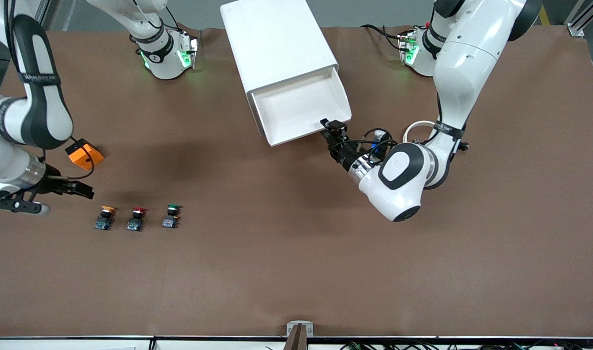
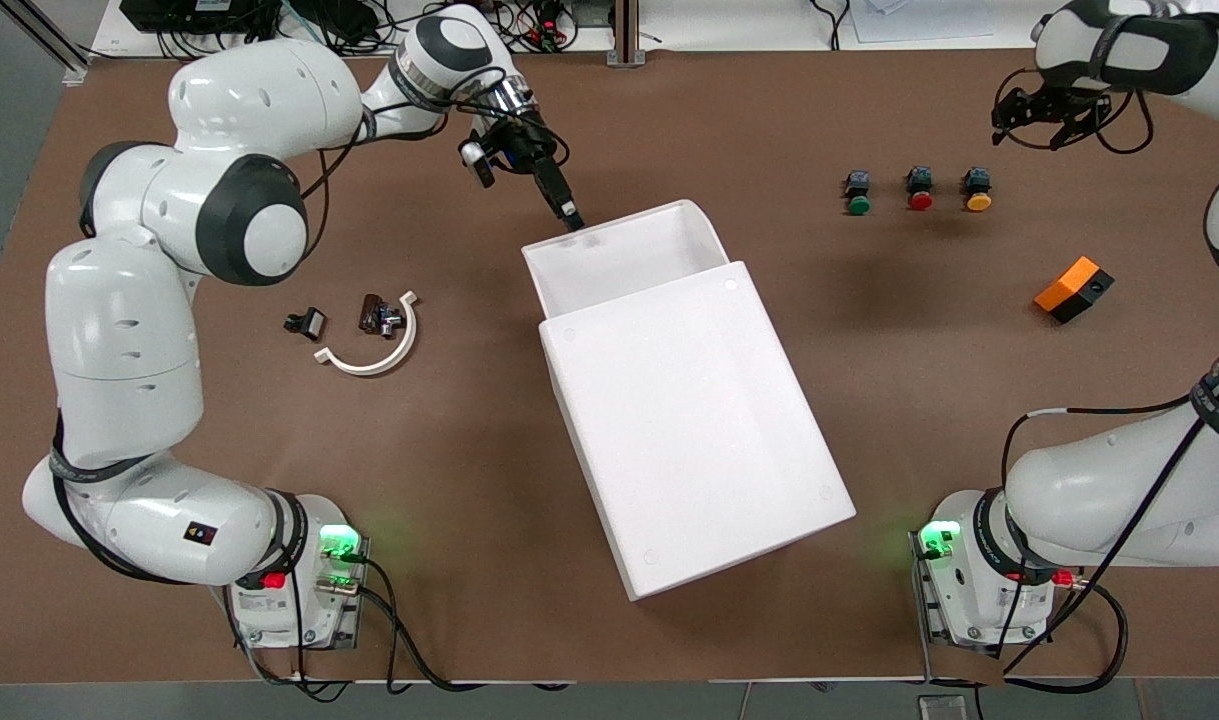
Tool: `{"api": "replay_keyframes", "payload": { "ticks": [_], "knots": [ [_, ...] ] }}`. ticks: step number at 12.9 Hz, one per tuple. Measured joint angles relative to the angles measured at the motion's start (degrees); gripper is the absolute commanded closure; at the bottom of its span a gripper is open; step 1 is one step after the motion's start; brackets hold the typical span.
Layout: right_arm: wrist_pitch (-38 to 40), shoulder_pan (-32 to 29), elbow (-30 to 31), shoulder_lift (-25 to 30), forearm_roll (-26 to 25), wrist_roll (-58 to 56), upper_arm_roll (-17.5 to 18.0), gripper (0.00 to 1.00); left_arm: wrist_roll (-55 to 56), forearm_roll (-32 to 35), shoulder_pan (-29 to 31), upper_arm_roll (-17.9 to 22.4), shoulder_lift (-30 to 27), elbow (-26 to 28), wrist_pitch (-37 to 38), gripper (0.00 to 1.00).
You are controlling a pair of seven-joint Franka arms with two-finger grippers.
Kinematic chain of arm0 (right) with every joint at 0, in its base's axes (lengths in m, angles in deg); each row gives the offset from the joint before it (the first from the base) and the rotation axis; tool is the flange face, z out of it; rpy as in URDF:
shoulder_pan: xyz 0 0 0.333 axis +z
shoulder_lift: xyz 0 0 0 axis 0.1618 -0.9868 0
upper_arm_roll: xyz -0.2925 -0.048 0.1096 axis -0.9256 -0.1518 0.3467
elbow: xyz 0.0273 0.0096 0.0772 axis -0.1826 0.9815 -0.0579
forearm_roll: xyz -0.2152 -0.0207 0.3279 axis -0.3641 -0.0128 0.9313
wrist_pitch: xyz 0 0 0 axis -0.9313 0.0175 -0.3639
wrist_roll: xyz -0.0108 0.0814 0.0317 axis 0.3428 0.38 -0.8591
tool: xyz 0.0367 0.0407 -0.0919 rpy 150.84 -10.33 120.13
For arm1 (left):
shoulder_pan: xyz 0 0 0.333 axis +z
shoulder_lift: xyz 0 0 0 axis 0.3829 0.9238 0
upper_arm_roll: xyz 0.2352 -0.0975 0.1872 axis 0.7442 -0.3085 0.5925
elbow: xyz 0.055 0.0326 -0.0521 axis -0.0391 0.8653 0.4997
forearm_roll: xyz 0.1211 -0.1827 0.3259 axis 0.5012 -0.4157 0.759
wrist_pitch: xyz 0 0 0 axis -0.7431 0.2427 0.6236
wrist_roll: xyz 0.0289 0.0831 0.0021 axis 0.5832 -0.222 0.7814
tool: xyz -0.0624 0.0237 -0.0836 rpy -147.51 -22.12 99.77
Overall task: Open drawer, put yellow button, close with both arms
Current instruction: 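Pull the drawer open with the left gripper while the right gripper reaches buttons, then grasp the yellow button with the right gripper while the left gripper withdraws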
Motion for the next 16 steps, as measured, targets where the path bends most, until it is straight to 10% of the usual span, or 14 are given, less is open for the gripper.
{"api": "replay_keyframes", "payload": {
  "ticks": [4, 10, 14, 16],
  "knots": [
    [-13.42, -0.07, 0.07, -9.34, 0.0, 0.0, 0.02, 0.0, -1.67, 5.03, 2.49, 0.18, -0.08, -3.13, 0.02, 0.0],
    [-21.21, -0.06, -2.14, -16.97, 0.14, 0.03, 0.16, 0.0, -17.33, 34.82, 3.36, 0.05, -2.88, -6.78, 0.15, 0.0],
    [-21.18, -0.06, -4.13, -17.84, 0.21, 0.05, 0.16, 1.0, -40.47, 50.45, 3.26, 0.14, -10.2, -7.09, 0.65, 0.0],
    [-21.18, -0.08, -4.34, -18.04, 0.28, 0.06, 0.16, 1.0, -50.64, 55.78, 3.48, 0.4, -12.24, -7.08, 0.41, 0.0]
  ]
}}
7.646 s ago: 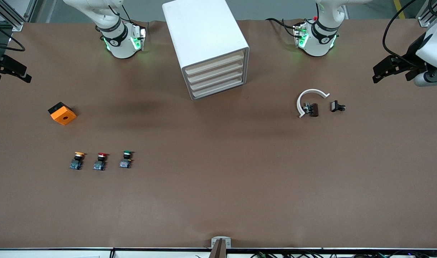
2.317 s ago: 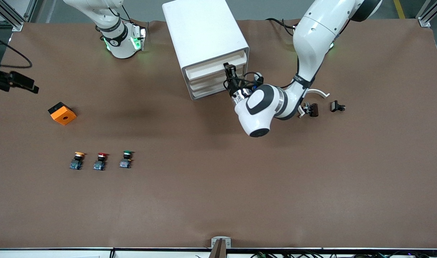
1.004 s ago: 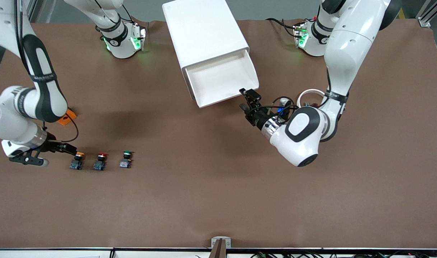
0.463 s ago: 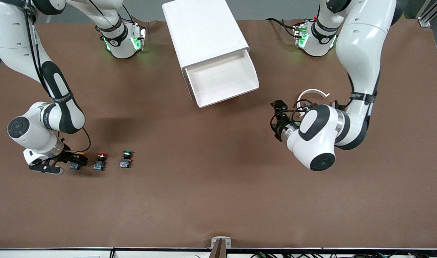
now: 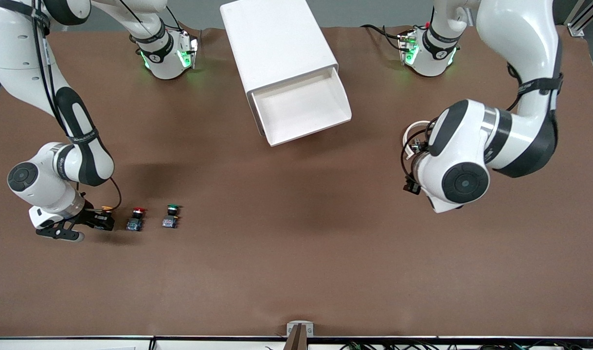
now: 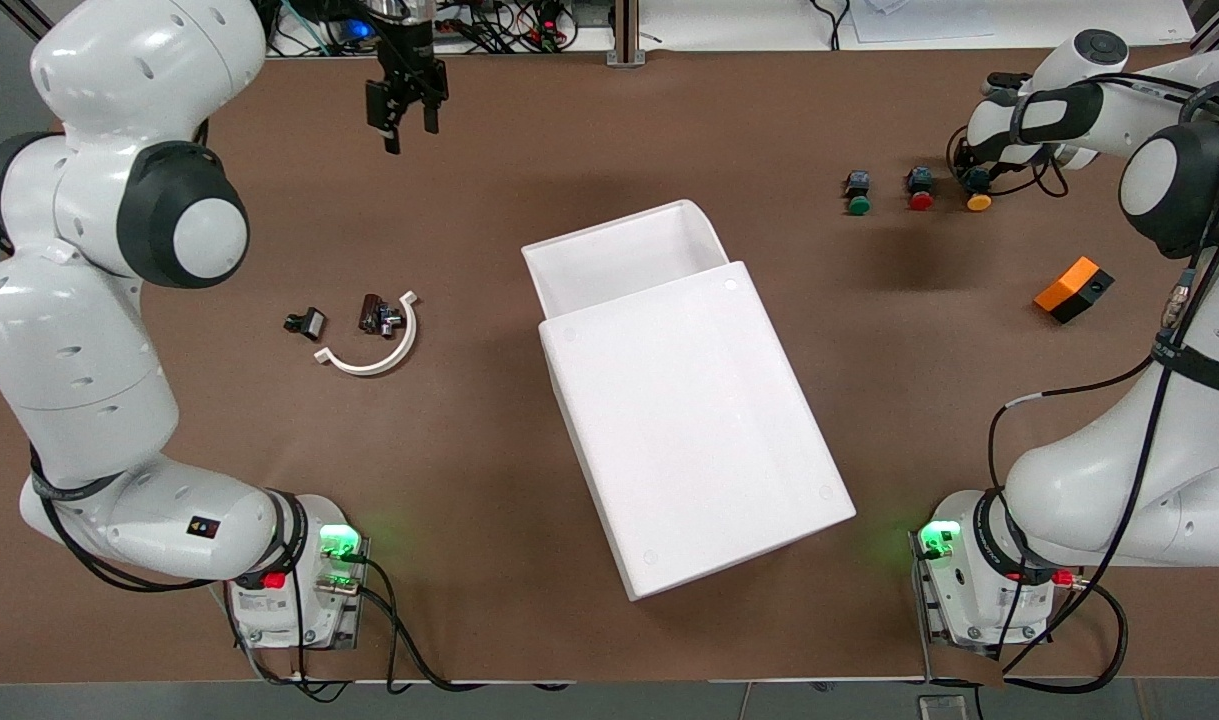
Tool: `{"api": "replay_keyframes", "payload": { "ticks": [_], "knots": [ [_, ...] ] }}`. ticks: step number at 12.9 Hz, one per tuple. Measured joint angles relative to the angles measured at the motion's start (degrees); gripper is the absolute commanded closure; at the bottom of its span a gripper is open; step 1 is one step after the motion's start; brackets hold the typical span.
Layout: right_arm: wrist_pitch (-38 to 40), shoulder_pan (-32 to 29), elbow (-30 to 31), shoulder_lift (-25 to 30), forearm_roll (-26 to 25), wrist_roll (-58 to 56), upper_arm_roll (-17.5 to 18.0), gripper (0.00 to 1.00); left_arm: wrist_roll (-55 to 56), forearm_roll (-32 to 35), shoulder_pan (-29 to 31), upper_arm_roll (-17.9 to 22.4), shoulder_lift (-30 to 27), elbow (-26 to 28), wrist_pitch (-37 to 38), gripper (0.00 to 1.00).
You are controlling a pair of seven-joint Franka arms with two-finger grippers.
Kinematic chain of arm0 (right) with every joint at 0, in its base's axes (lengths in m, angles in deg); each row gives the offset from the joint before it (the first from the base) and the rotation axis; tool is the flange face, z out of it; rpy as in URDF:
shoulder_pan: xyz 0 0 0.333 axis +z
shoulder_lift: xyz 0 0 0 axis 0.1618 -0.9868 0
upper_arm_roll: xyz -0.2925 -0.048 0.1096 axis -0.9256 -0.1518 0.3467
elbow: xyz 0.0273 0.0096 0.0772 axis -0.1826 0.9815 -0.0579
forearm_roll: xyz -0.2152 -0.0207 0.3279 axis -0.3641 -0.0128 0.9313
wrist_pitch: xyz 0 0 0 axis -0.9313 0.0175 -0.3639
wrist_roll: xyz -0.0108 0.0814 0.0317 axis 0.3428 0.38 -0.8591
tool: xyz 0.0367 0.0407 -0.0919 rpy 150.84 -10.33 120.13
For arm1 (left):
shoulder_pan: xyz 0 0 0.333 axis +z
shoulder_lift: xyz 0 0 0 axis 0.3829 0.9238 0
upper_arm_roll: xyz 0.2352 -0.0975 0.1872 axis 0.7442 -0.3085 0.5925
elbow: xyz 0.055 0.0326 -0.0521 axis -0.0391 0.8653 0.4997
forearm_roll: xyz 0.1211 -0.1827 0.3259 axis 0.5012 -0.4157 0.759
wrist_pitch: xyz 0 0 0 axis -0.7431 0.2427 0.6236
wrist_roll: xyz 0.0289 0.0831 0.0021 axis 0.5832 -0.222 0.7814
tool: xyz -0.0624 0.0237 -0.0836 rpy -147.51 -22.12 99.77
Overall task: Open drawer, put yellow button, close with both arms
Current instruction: 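Grasp the yellow button with the right gripper while the left gripper withdraws, then lift the yellow button and carry it over the open drawer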
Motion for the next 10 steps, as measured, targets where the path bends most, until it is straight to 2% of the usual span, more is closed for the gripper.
{"api": "replay_keyframes", "payload": {
  "ticks": [2, 7, 10],
  "knots": [
    [0.01, -0.07, -0.04, -0.05, 0.07, 0.01, -0.01, 1.0, -11.9, 4.46, 0.09, 0.03, -1.61, -0.05, -0.96, 0.0],
    [0.97, -0.07, -0.34, -0.04, 0.1, 0.13, 0.16, 1.0, -40.49, 5.08, 5.68, -0.04, -7.63, 0.14, -2.29, 0.0],
    [9.78, 0.04, -3.47, 0.55, 1.9, 1.57, 1.55, 1.0, -50.96, 2.57, 9.68, -0.14, -10.76, 1.19, -3.19, 0.0]
  ]
}}
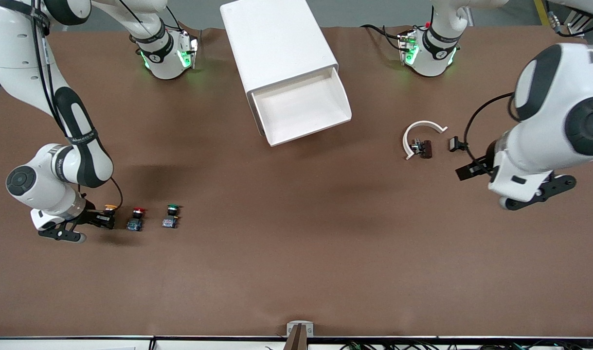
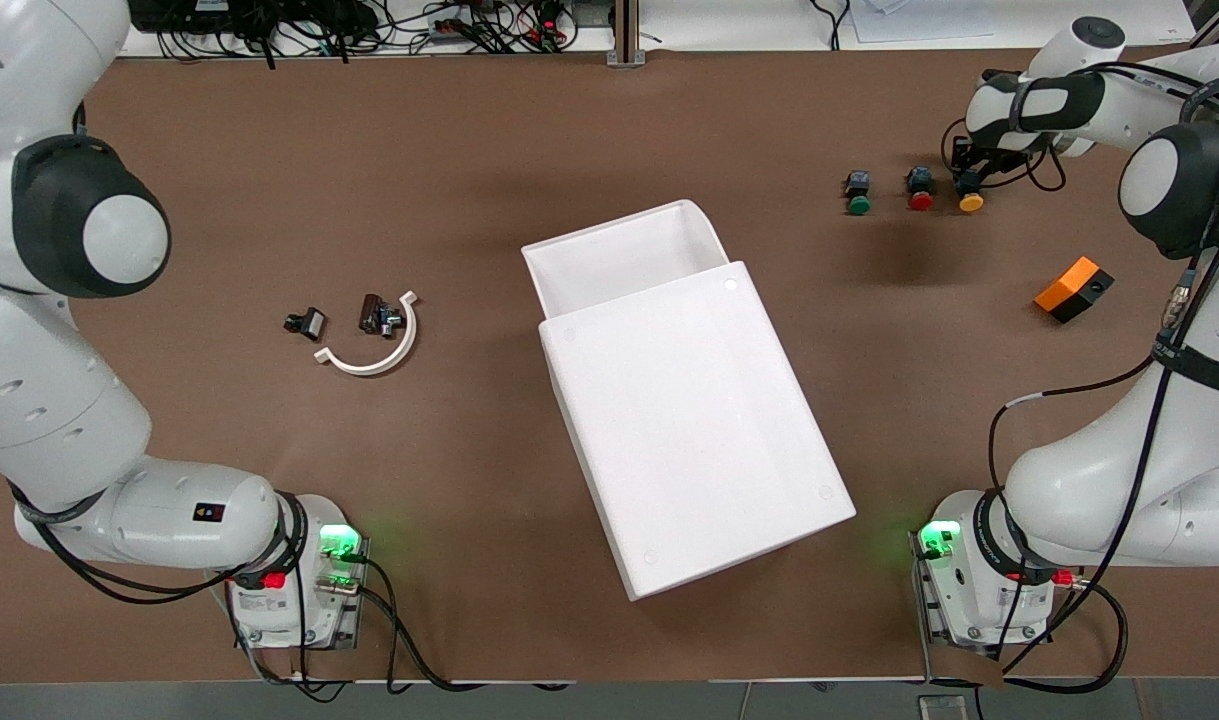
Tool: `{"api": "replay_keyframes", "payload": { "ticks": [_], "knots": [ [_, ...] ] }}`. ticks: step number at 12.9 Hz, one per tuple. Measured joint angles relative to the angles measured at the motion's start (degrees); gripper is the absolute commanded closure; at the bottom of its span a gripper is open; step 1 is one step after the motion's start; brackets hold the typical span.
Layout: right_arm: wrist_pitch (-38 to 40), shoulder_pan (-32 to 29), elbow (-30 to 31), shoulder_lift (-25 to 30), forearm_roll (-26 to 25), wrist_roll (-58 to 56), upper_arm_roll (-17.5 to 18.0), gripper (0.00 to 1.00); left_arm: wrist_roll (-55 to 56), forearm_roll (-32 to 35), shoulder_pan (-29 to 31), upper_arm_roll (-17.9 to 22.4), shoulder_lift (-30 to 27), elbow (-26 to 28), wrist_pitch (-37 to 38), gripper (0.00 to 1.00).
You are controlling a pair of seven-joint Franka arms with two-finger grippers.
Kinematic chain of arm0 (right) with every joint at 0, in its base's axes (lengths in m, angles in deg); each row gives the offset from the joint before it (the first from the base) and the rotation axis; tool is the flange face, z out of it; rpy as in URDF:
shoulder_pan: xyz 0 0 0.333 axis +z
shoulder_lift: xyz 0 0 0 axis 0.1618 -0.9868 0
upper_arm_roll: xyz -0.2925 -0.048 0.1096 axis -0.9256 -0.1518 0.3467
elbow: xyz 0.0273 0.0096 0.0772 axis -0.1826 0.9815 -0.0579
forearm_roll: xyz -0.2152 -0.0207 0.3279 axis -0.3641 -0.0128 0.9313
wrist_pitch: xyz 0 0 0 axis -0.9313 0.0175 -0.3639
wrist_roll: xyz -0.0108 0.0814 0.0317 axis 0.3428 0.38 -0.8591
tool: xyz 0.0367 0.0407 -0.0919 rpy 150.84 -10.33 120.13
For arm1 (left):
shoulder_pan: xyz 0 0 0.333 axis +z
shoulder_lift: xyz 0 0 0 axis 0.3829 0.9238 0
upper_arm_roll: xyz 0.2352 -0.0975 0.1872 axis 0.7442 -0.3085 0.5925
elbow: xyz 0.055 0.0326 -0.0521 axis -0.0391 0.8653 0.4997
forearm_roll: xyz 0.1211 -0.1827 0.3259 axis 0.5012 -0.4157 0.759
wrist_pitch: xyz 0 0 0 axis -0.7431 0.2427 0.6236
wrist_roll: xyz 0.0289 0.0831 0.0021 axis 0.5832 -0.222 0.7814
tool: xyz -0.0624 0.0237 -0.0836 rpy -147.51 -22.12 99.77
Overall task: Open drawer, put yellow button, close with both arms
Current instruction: 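Lift the yellow button and carry it over the open drawer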
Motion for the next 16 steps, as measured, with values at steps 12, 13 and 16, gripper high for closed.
{"api": "replay_keyframes", "payload": {
  "ticks": [12, 13, 16],
  "knots": [
    [34.29, 26.62, -4.13, 24.87, 1.37, 48.56, 2.0, 1.0, -14.94, -2.49, 5.47, -0.27, -10.33, 14.34, -10.58, 0.0],
    [34.79, 30.45, -4.32, 26.02, 1.37, 54.44, 2.04, 1.0, -14.94, -2.49, 5.47, -0.28, -10.34, 14.39, -10.67, 0.0],
    [34.89, 41.08, -6.75, 26.93, 1.03, 70.31, 2.06, 1.0, -14.94, -2.5, 5.51, -0.27, -10.35, 14.47, -10.76, 0.0]
  ]
}}
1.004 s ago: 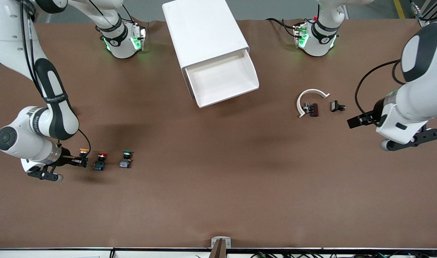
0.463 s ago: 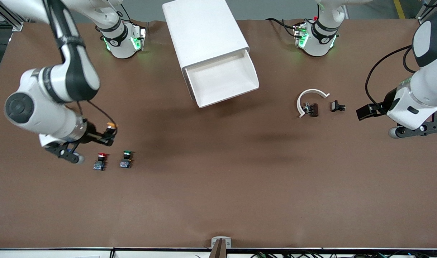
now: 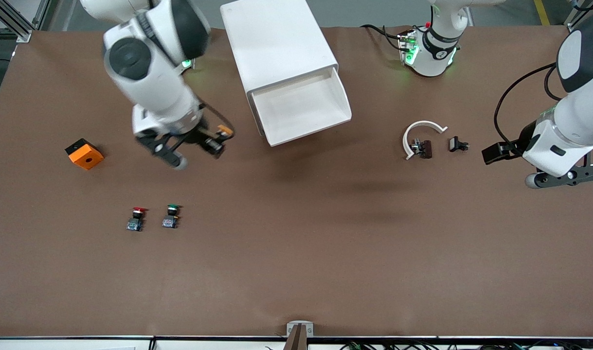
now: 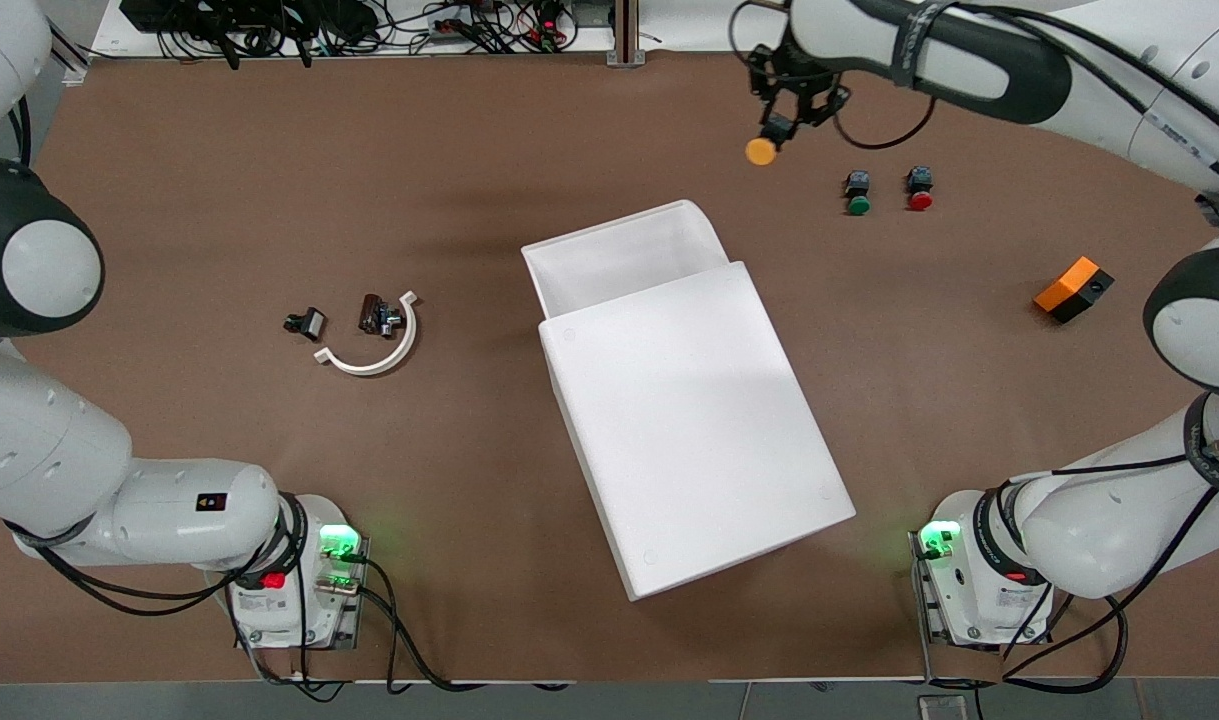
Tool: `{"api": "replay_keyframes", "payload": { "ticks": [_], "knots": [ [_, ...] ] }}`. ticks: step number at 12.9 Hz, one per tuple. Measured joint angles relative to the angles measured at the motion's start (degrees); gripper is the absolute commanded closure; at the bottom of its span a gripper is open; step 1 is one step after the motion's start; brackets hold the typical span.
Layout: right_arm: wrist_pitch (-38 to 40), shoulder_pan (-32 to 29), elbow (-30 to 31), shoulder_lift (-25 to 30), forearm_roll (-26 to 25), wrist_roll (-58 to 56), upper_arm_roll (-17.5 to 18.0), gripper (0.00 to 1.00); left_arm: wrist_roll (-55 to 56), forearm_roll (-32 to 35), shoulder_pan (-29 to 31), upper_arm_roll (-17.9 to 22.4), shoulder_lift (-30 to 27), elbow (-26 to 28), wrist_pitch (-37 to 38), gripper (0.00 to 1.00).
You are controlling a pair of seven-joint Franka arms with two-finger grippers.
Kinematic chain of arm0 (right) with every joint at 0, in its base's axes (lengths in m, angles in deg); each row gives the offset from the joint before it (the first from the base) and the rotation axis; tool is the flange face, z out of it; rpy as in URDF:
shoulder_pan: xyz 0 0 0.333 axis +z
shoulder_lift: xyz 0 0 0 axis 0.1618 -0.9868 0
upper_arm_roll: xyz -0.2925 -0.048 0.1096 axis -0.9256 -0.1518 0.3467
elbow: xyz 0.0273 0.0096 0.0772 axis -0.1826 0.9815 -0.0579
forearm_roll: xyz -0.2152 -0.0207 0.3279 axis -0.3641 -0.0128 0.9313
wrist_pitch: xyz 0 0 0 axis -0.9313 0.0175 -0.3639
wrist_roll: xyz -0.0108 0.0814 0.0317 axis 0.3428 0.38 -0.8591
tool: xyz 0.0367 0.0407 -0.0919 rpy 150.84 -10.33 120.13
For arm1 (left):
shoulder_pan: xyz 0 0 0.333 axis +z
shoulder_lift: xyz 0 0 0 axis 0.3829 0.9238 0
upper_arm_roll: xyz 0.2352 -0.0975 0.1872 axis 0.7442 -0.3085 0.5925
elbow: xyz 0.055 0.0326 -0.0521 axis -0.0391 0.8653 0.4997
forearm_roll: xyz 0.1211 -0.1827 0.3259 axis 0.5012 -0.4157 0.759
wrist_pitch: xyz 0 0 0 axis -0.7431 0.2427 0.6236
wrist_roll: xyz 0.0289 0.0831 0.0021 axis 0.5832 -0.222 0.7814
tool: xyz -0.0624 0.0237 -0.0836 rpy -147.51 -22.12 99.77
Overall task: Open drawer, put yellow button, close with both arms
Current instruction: 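Lift the yellow button and carry it over the open drawer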
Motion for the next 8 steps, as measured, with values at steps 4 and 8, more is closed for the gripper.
{"api": "replay_keyframes", "payload": {
  "ticks": [4, 8],
  "knots": [
    [0.01, 10.43, -2.35, -0.12, -5.8, 15.23, -0.08, 1.0, 0.0, 0.0, 0.3, 0.02, 0.0, 0.09, 0.0, 0.0],
    [0.02, 17.94, -3.04, -0.95, -9.9, 26.8, -0.16, 1.0, 0.0, -0.62, 0.56, 0.03, 0.0, 0.32, 0.0, 0.0]
  ]
}}
